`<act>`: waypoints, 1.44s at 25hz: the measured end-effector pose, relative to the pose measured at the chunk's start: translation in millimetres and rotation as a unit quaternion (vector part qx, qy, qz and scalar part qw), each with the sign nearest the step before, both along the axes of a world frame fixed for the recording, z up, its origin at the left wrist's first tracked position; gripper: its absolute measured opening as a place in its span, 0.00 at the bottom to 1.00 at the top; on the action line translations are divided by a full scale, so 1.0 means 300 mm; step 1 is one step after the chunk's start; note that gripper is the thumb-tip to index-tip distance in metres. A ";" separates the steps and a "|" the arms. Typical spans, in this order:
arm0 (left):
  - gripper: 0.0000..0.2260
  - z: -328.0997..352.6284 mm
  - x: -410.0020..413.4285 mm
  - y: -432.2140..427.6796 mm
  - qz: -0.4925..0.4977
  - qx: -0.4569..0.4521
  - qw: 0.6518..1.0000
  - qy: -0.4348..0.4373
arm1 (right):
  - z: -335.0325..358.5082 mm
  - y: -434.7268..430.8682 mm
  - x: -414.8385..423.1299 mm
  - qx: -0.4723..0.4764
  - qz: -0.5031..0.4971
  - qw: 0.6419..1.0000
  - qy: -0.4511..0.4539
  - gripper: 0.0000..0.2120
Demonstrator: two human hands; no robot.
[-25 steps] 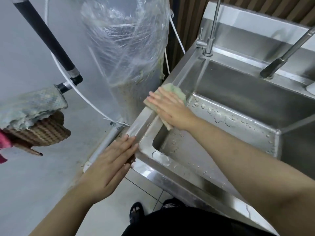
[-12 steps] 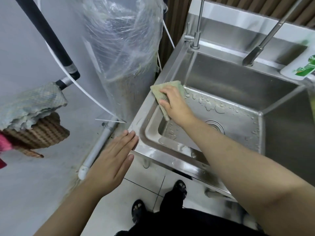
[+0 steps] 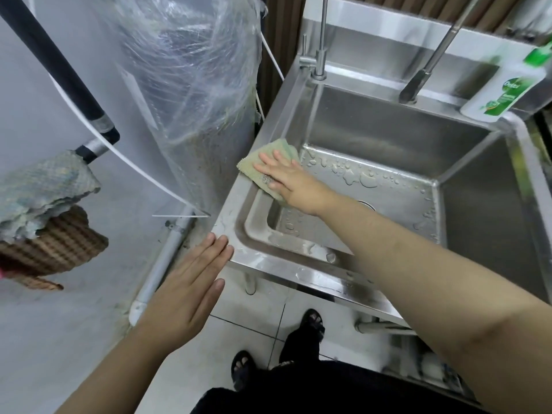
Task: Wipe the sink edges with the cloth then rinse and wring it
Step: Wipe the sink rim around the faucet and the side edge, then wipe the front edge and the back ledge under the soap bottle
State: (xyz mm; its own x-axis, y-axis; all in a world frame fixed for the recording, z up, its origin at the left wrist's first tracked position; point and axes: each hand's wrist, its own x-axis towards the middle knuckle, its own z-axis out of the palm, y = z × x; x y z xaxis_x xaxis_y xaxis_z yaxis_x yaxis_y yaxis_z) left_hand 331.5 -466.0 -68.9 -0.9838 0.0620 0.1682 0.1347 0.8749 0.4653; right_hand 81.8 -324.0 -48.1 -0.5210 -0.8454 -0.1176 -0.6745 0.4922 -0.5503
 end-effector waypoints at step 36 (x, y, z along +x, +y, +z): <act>0.13 0.051 -0.143 -0.039 -0.082 0.001 0.991 0.102 | 0.058 0.096 0.466 -0.090 -0.218 0.970 0.059 0.08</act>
State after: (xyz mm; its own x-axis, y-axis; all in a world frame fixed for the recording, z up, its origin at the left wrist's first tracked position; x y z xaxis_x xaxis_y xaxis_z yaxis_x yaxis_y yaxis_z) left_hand 288.5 -477.7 -53.7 -0.9057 0.2181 0.3634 0.3671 0.8323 0.4153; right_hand 221.7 -295.2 -30.5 -0.8341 -0.5435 0.0945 -0.4881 0.6474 -0.5853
